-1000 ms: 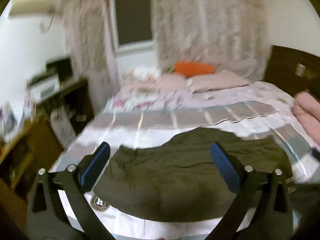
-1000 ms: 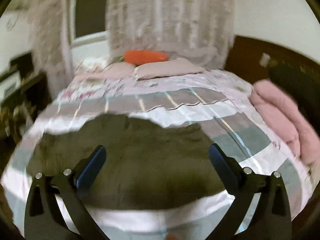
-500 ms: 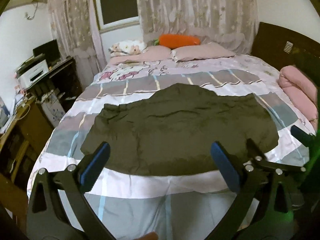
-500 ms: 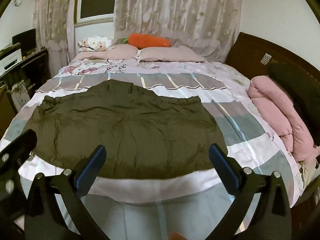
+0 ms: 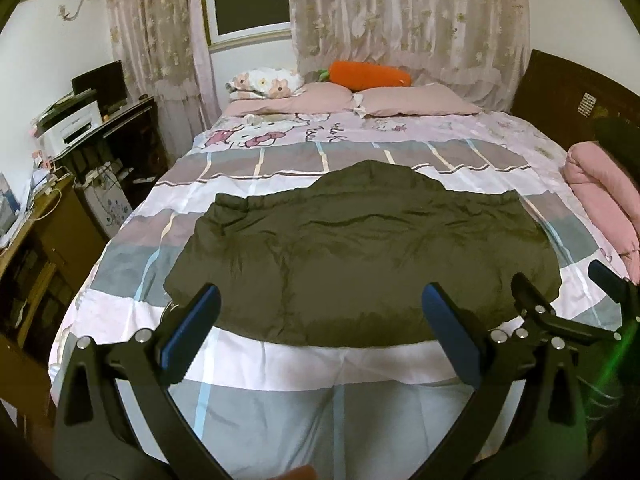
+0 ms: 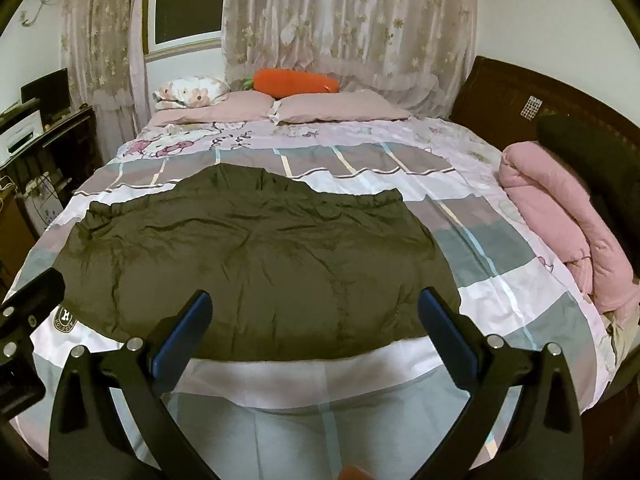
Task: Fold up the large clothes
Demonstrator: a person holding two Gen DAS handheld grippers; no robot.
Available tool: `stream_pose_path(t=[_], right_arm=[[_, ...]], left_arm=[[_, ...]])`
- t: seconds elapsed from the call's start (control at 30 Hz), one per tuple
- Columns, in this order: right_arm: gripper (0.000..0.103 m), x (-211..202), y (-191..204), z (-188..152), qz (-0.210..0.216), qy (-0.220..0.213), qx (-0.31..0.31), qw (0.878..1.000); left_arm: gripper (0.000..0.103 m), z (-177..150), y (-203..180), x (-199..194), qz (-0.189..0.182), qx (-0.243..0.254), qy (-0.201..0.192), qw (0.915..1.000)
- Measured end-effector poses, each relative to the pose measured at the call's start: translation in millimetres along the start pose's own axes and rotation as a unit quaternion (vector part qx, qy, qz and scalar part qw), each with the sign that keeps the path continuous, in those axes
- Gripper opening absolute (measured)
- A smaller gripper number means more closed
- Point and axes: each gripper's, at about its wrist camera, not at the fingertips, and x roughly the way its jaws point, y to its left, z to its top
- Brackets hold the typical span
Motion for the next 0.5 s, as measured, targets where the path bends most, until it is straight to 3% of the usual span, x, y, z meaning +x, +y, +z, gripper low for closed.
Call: stream_pose_path(t=[0.5], right_arm=[[0.102,3.8,5.7,-0.3,-0.004,-0.001,-0.006,1.000]], left_arm=[[0.101,-0.9,6.0,4.6,-0.012,-0.008,0.014,0.9998]])
